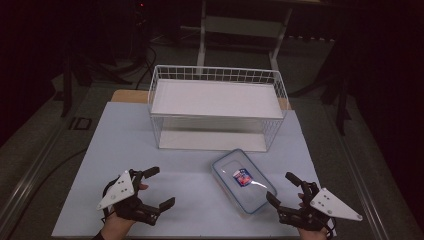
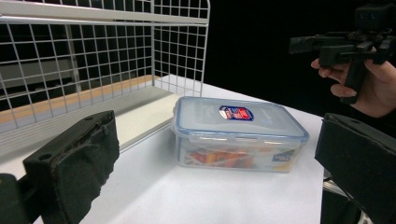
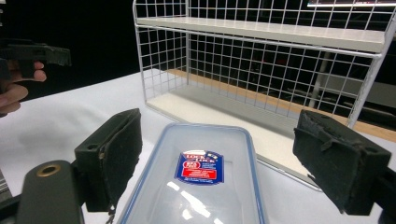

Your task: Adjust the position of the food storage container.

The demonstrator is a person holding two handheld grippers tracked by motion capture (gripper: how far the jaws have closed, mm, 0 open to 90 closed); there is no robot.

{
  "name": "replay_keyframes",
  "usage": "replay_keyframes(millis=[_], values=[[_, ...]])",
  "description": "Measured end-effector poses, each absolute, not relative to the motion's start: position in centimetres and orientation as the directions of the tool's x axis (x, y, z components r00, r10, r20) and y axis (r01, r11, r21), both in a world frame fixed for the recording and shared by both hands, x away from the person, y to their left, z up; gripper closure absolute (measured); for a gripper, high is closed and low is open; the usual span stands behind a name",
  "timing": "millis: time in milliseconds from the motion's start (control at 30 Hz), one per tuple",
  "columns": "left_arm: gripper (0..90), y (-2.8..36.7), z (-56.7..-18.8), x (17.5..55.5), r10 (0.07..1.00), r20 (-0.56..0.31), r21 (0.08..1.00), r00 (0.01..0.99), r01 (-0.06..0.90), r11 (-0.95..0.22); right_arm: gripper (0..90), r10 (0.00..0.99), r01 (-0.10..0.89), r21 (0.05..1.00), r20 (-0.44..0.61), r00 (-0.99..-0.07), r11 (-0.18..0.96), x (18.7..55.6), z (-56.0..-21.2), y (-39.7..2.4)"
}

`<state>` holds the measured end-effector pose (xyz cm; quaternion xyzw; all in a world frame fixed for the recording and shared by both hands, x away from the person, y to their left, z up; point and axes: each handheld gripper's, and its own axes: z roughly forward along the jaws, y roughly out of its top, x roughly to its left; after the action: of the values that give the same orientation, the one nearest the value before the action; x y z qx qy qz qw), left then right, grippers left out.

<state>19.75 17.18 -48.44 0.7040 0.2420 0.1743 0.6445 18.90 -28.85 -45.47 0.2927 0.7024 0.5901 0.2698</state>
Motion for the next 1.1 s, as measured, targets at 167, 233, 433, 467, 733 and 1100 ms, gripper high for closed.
replay_keyframes(millis=[167,233,433,467,733,1100], values=[[0.0,17.1,-48.4,19.8,0.563,-0.069,0.991,0.823,0.120,-0.053,11.8,0.724,0.126,0.979,-0.031,-0.689,0.162,19.0,-45.5,-27.9],[0.0,17.0,-48.4,19.8,0.563,-0.071,0.991,0.823,0.121,-0.052,11.6,0.725,0.136,0.976,-0.030,-0.689,0.169,19.0,-45.5,-27.6],[0.0,16.9,-48.4,19.8,0.556,-0.079,0.991,0.828,0.126,-0.047,19.5,0.638,0.199,0.965,0.045,-0.769,0.172,18.3,-45.3,-26.0],[0.0,16.9,-48.4,19.8,0.554,-0.081,0.991,0.829,0.128,-0.046,27.2,0.629,0.204,0.962,0.045,-0.776,0.184,18.2,-45.4,-25.8],[0.0,16.7,-48.5,19.9,0.550,-0.082,0.990,0.831,0.131,-0.050,67.2,0.544,0.246,0.917,0.039,-0.838,0.314,17.0,-46.9,-23.9],[0.0,16.7,-48.6,20.1,0.547,-0.083,0.990,0.833,0.133,-0.052,89.8,0.519,0.321,0.829,0.043,-0.854,0.458,17.9,-49.3,-22.2]])
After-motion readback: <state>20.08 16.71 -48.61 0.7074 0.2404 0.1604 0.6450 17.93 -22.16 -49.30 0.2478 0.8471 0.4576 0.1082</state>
